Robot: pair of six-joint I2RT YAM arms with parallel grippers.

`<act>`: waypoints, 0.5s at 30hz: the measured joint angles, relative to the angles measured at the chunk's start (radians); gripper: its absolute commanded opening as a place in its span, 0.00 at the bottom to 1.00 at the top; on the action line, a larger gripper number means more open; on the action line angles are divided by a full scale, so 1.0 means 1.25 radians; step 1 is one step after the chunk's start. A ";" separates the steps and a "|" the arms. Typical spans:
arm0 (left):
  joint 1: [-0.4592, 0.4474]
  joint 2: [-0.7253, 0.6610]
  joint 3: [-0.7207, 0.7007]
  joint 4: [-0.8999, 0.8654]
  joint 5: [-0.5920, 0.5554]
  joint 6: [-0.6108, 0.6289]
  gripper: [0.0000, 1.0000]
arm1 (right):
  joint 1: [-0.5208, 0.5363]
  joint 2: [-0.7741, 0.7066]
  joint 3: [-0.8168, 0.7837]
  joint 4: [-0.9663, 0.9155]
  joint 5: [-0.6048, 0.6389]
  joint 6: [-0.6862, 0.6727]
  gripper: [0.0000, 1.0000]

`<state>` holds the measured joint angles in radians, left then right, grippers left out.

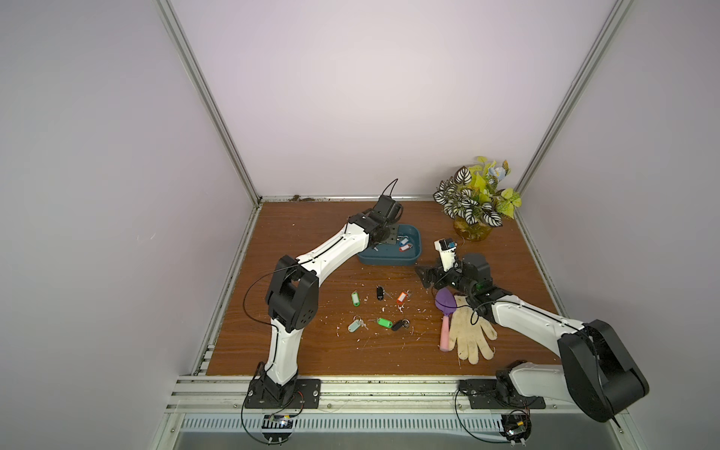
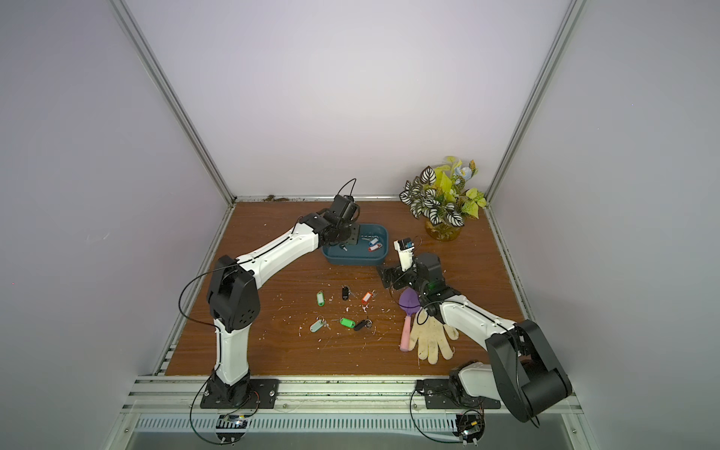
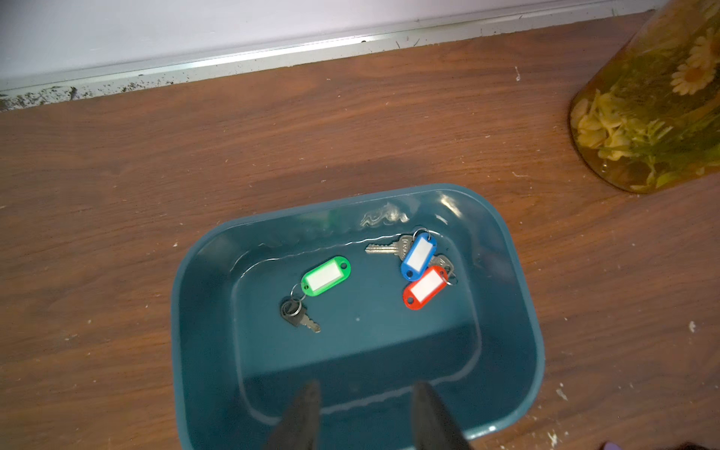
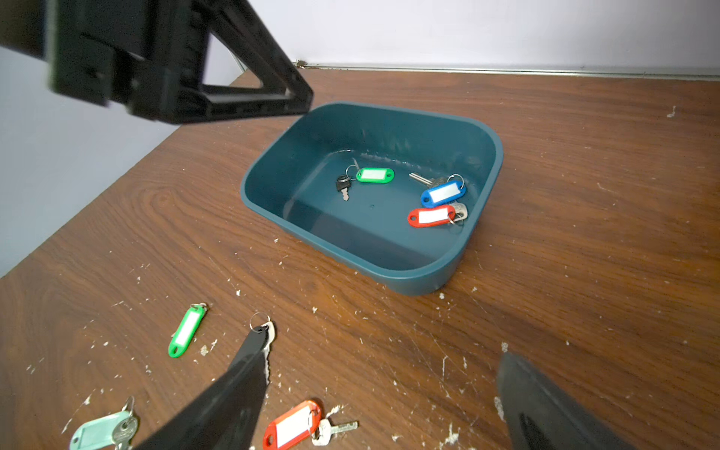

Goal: Take the keys out of the storage box
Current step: Pick up the key from the storage box.

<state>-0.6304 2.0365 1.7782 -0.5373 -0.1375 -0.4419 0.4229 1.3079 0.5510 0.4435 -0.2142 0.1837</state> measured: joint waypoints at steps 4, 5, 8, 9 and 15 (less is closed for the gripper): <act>0.012 0.087 0.034 0.005 0.019 0.005 0.64 | 0.000 -0.007 0.000 0.001 0.009 -0.001 0.99; 0.017 0.112 0.047 0.005 0.028 0.007 0.65 | -0.001 -0.008 0.000 0.001 0.014 -0.001 0.99; 0.039 0.167 0.068 0.004 0.046 0.006 0.65 | -0.005 -0.008 0.000 0.001 0.022 -0.004 0.99; 0.046 0.179 0.072 0.002 0.049 0.006 0.65 | -0.005 -0.008 0.000 0.001 0.023 -0.005 0.99; 0.093 0.214 0.100 -0.003 0.044 0.005 0.63 | -0.009 0.029 0.045 0.000 0.024 -0.010 0.99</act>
<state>-0.5137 2.3039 1.9034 -0.5415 -0.0830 -0.4355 0.4118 1.3445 0.6079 0.4438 -0.1837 0.1711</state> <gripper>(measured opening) 0.635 0.993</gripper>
